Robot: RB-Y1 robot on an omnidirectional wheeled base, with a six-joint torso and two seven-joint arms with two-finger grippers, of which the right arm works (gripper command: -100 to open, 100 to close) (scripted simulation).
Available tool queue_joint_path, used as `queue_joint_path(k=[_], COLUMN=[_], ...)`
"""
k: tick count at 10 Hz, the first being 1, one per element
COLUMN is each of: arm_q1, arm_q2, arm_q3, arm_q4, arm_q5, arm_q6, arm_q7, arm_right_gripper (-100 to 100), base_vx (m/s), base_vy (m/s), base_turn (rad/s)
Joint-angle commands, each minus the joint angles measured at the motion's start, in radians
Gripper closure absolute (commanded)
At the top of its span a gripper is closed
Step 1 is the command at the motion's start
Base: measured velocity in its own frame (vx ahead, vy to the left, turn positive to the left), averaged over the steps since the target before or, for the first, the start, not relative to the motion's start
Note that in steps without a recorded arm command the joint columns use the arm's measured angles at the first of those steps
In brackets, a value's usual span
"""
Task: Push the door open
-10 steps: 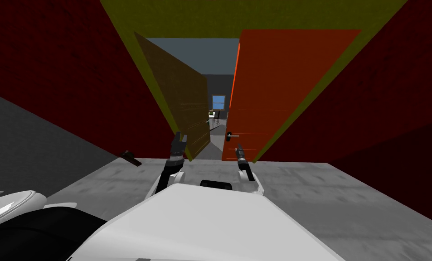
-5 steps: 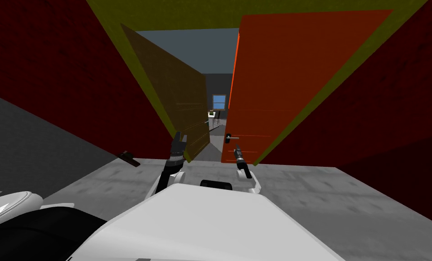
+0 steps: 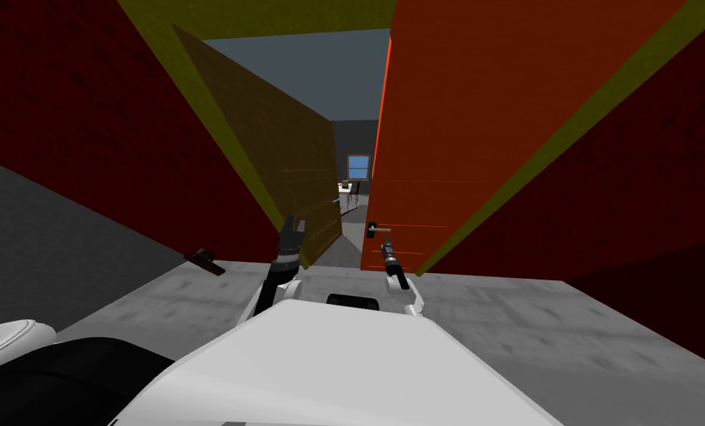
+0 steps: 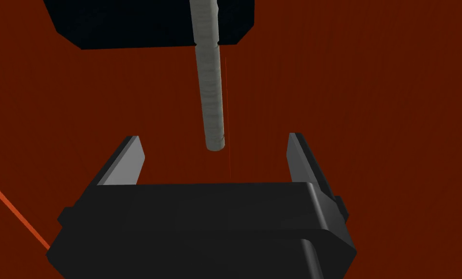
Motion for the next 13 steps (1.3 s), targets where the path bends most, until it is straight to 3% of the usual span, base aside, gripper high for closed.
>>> queue_joint_path(k=[1, 8, 9, 13], arm_q1=[-0.007, -0.035, -0.035, -0.035], arm_q2=[-0.001, 0.011, 0.011, 0.011], arm_q3=[-0.004, -0.021, -0.021, -0.021], arm_q4=[0.011, 0.052, 0.052, 0.052], arm_q5=[0.0, -0.002, -0.002, -0.002], arm_q6=[-0.003, -0.015, -0.015, -0.015], arm_q7=[0.001, 0.005, 0.005, 0.005], arm_right_gripper=[-100, -100, 100, 100], base_vx=[0.185, 0.188, -0.01, -0.009], base_vy=[-0.022, 0.005, 0.002, 0.0], base_turn=[0.014, 0.018, -0.005, 0.004])
